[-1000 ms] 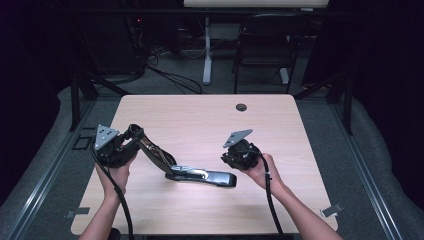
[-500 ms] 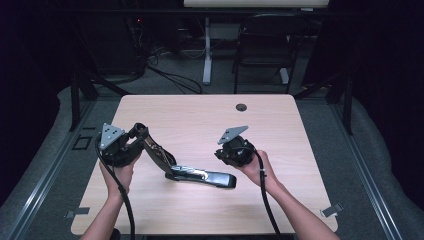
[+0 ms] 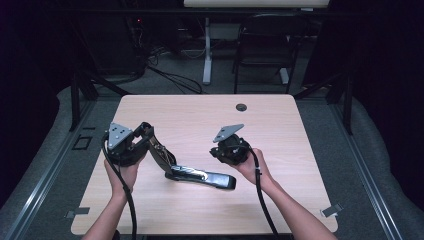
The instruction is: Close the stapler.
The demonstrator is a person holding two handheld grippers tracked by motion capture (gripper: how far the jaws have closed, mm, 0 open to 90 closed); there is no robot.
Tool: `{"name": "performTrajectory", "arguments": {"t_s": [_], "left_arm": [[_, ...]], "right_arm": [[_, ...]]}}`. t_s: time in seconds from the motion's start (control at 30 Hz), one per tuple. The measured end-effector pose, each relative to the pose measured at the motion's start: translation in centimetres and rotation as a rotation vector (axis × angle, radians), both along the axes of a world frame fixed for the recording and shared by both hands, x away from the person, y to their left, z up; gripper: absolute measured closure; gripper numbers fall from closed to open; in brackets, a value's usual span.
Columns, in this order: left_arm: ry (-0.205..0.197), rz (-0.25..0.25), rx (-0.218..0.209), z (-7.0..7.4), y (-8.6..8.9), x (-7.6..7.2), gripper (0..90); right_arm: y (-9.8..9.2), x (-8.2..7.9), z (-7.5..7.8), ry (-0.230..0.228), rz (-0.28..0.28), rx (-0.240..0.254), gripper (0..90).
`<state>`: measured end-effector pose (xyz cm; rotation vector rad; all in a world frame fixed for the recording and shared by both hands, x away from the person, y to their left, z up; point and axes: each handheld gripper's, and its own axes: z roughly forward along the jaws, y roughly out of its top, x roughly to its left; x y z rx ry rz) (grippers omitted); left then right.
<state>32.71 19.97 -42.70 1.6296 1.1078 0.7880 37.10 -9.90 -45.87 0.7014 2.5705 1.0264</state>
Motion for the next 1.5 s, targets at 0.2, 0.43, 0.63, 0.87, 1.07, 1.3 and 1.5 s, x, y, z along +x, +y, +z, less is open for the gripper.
{"name": "performTrajectory", "arguments": {"t_s": [0.2, 0.43, 0.63, 0.87, 1.07, 1.3, 1.5], "left_arm": [[-0.01, -0.014, 0.037, 0.2, -1.1, 0.1, 66.1], [-0.016, -0.022, 0.053, 0.4, -1.8, 0.2, 66.4], [-0.014, -0.025, 0.059, 0.4, -2.0, 0.2, 66.4], [-0.02, -0.033, 0.064, 0.4, -2.3, 0.1, 66.3], [-0.028, -0.041, 0.083, 0.4, -3.0, 0.1, 66.3], [-0.057, -0.061, 0.143, 0.3, -4.5, -0.4, 66.2], [-0.071, -0.071, 0.161, 0.2, -5.2, -0.7, 66.0]], "right_arm": [[0.7, 0.2, 0.4, -0.013, 0.008, 0.024, 86.4], [1.4, 0.4, 0.7, -0.019, 0.015, 0.038, 90.0], [2.1, 0.6, 1.1, -0.033, 0.019, 0.057, 90.0], [3.3, 0.8, 1.9, -0.044, 0.039, 0.082, 90.0], [4.1, 0.8, 2.1, -0.046, 0.052, 0.089, 90.0], [4.5, 0.6, 2.0, -0.039, 0.057, 0.115, 90.0], [4.6, 0.5, 2.1, -0.028, 0.069, 0.13, 90.0]]}}
